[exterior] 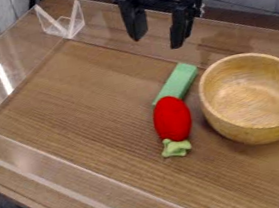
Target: Put the green stick in the brown bowl
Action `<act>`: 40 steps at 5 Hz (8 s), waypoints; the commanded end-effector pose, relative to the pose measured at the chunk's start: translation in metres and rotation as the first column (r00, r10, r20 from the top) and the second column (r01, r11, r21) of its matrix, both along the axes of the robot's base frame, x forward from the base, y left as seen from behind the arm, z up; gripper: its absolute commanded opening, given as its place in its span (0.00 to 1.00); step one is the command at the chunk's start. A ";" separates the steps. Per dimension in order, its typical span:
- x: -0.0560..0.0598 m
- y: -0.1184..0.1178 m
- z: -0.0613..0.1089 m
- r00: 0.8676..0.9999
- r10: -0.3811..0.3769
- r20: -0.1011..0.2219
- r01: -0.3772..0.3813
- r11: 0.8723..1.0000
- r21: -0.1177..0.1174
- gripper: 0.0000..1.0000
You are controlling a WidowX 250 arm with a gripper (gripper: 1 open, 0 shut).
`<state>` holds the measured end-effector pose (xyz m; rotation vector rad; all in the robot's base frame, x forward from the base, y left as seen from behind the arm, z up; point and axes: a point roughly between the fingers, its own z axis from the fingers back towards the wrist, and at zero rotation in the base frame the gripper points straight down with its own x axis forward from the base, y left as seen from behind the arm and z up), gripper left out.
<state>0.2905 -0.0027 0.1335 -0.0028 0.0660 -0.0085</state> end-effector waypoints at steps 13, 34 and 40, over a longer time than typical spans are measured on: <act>0.080 0.006 -0.110 0.996 -0.034 -0.084 0.028 0.997 -0.076 0.00; 0.001 -0.093 -0.061 1.000 -0.025 0.015 0.025 1.000 -0.004 0.00; 0.006 -0.084 -0.074 1.000 0.005 0.000 -0.005 1.000 0.008 0.00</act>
